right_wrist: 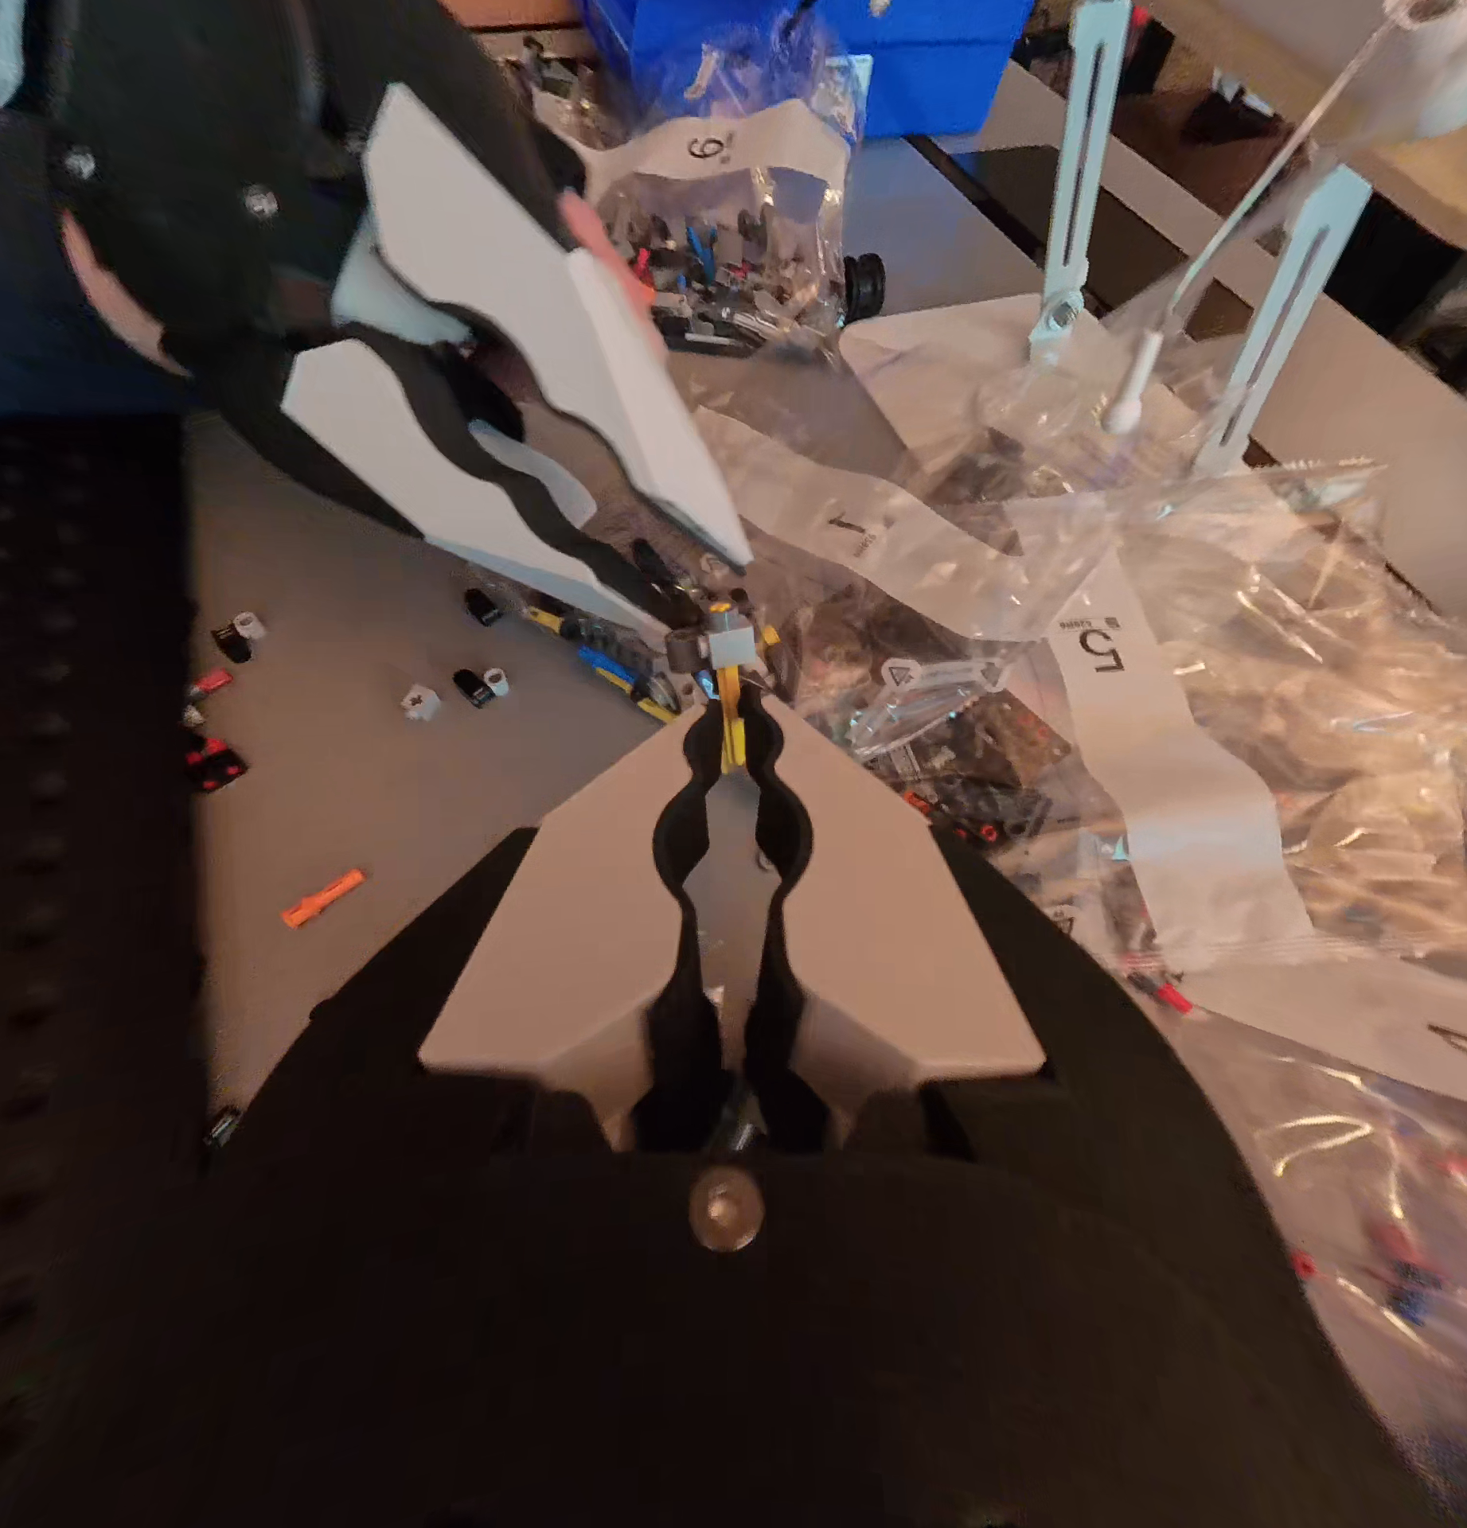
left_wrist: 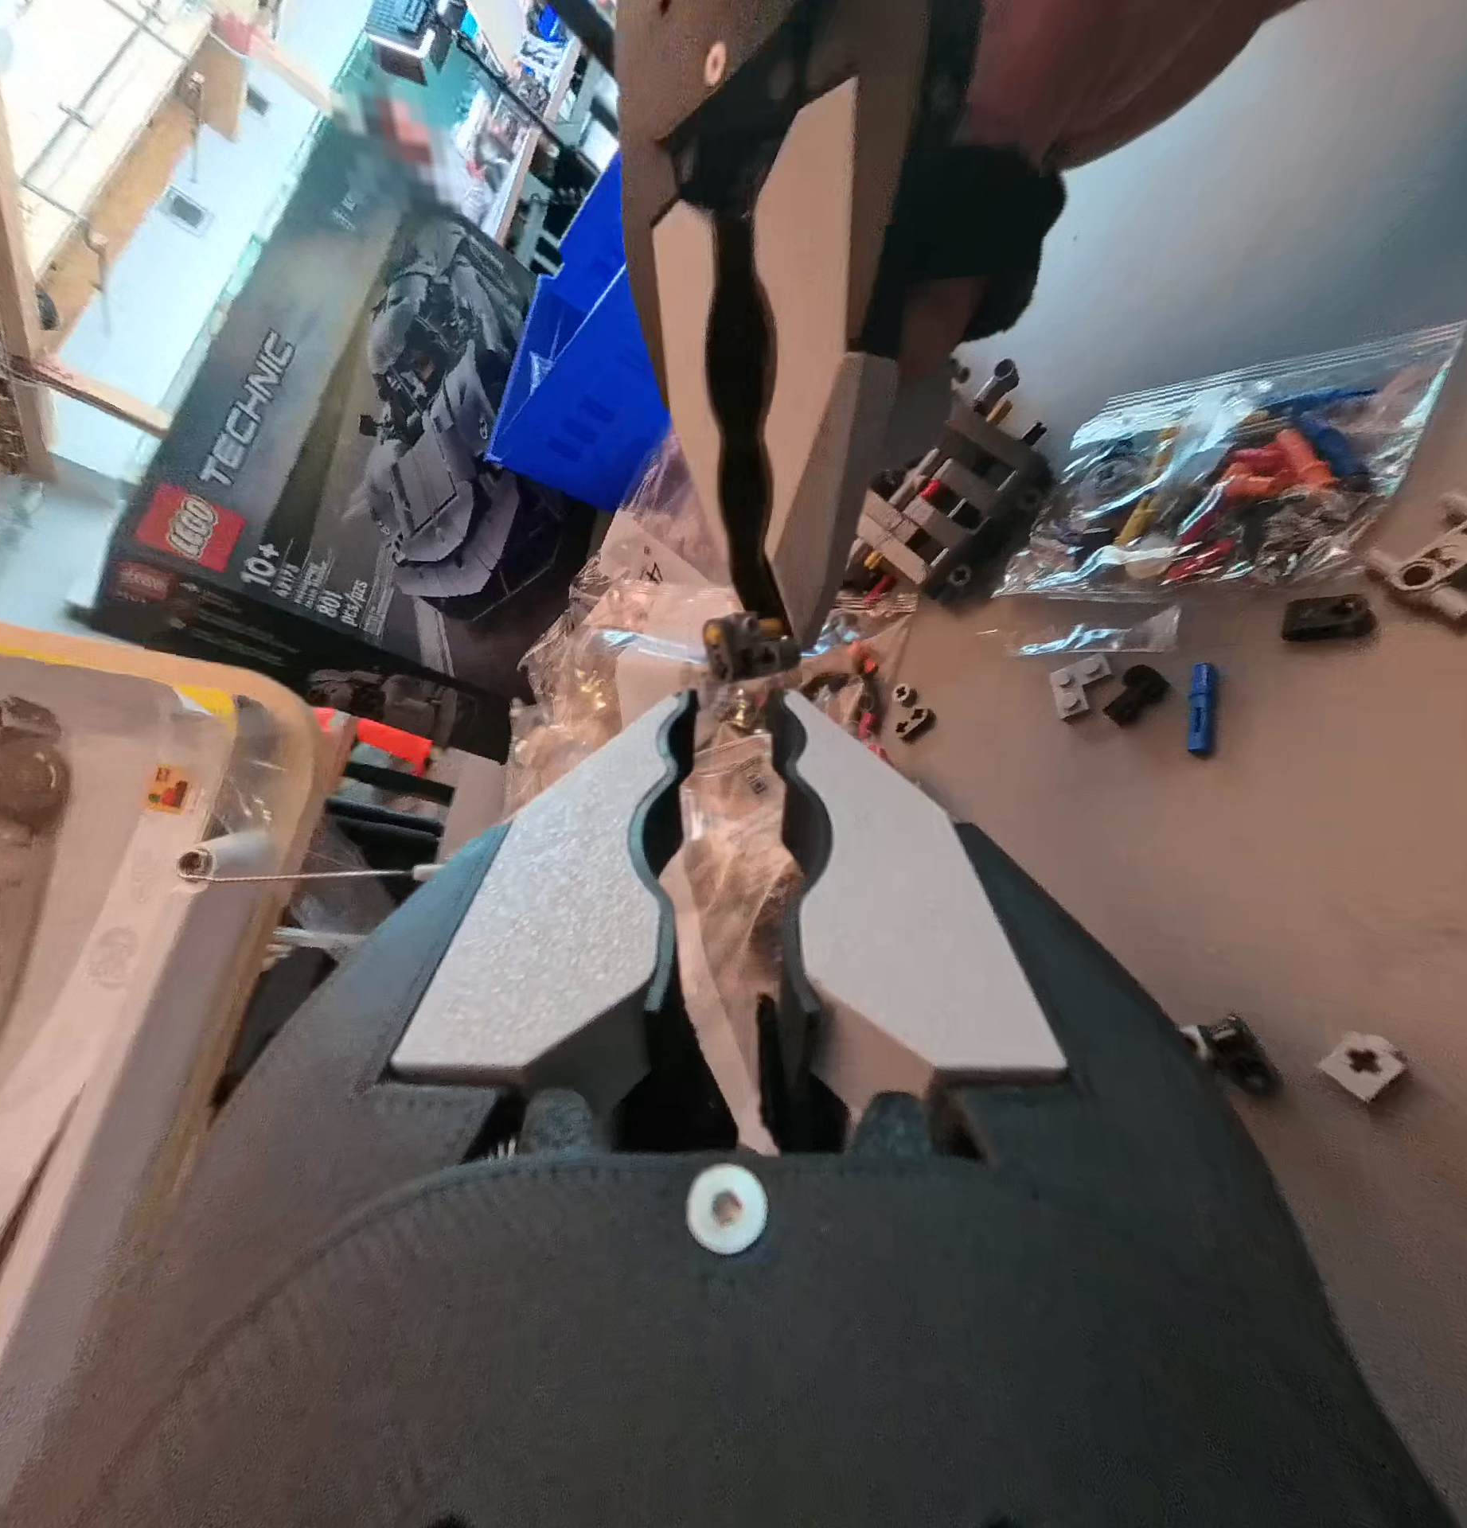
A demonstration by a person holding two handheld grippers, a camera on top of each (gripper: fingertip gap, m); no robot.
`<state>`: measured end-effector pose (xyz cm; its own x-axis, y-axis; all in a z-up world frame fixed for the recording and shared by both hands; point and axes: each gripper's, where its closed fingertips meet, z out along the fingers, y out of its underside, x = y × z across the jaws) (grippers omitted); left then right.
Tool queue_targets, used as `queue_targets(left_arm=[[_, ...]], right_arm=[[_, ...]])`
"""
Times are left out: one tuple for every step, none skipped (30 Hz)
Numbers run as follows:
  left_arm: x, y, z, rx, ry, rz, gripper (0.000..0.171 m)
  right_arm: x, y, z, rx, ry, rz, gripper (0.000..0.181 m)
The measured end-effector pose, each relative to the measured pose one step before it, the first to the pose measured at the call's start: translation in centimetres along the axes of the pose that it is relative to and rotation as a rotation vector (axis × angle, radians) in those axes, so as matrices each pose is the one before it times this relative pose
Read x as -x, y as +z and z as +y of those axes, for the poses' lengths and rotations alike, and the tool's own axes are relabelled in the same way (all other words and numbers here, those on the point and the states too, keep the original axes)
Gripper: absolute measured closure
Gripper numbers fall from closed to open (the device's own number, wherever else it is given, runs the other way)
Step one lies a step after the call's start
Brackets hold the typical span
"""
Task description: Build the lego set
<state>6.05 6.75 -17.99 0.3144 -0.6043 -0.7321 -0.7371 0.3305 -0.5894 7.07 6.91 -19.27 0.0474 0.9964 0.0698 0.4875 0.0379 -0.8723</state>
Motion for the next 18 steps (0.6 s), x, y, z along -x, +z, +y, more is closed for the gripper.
queue_targets(left_arm=[[-0.184, -0.141, -0.128, -0.02182, -0.0384, 0.0331, 0.153], [-0.291, -0.092, -0.22, -0.02638, -0.0427, 0.035, 0.153], [-0.349, 0.037, 0.049, -0.00491, -0.0344, 0.0341, 0.151], [-0.31, 0.064, 0.042, -0.00247, -0.0199, 0.0255, 0.15], [-0.25, -0.018, -0.193, -0.01741, -0.0085, 0.0165, 0.153], [-0.168, -0.015, -0.124, -0.01196, -0.0098, 0.0125, 0.154], [-0.069, 0.024, 0.085, 0.0021, -0.0108, 0.009, 0.154], [-0.02, -0.028, 0.05, -0.00047, -0.0045, 0.0041, 0.155], [0.001, -0.09, -0.137, -0.01209, -0.0065, 0.0025, 0.155], [0.013, -0.062, -0.12, -0.00911, -0.0179, 0.0068, 0.155], [0.02, -0.02, 0.016, -0.00244, -0.017, 0.0081, 0.155], [0.111, -0.036, -0.008, -0.00626, -0.0081, -0.0025, 0.156], [0.087, -0.051, -0.029, -0.00788, -0.0052, -0.0016, 0.156], [-0.146, -0.009, -0.027, -0.00521, -0.0094, 0.0141, 0.156], [-0.021, -0.034, -0.094, -0.00719, -0.0056, 0.0036, 0.156], [0.006, -0.06, -0.099, -0.00485, 0.004, -0.0012, 0.156], [-0.061, -0.005, -0.031, 0.00011, 0.0059, 0.002, 0.157], [-0.065, 0.024, 0.017, 0.00196, 0.0028, 0.0027, 0.156]], right_arm=[[0.289, 0.027, -0.151, -0.004, -0.0202, -0.0073, 0.179], [0.1, 0.067, 0.03, 0.006, -0.0188, 0.003, 0.179], [0.0, 0.111, 0.169, 0.0138, -0.018, 0.0091, 0.179], [0.152, 0.13, 0.142, 0.011, -0.0146, -0.0027, 0.179], [0.193, 0.097, 0.036, 0.0054, -0.0158, -0.0033, 0.179], [0.054, 0.042, 0.015, 0.0061, -0.0252, 0.0093, 0.179], [0.013, 0.018, 0.064, 0.0083, -0.0285, 0.013, 0.179], [0.041, 0.003, -0.018, 0.0008, -0.0177, 0.0084, 0.179], [0.038, -0.008, -0.119, -0.0072, -0.002, 0.0014, 0.179], [-0.011, -0.044, -0.114, -0.0093, 0.0052, -0.0024, 0.178], [-0.091, -0.126, -0.138, -0.0132, 0.0047, -0.001, 0.177], [-0.159, -0.254, -0.286, -0.0228, 0.0059, 0.0021, 0.176], [-0.049, -0.286, -0.517, -0.0361, 0.013, -0.0051, 0.175], [0.115, -0.22, -0.551, -0.0382, 0.0209, -0.0172, 0.172], [0.096, -0.082, -0.187, -0.0153, 0.0177, -0.0153, 0.17], [-0.067, 0.043, 0.088, 0.0004, 0.0087, -0.0021, 0.17], [0.034, 0.078, 0.069, 0.0005, 0.0051, -0.0048, 0.168], [0.098, 0.078, 0.013, -0.0014, 0.006, -0.0078, 0.169]])
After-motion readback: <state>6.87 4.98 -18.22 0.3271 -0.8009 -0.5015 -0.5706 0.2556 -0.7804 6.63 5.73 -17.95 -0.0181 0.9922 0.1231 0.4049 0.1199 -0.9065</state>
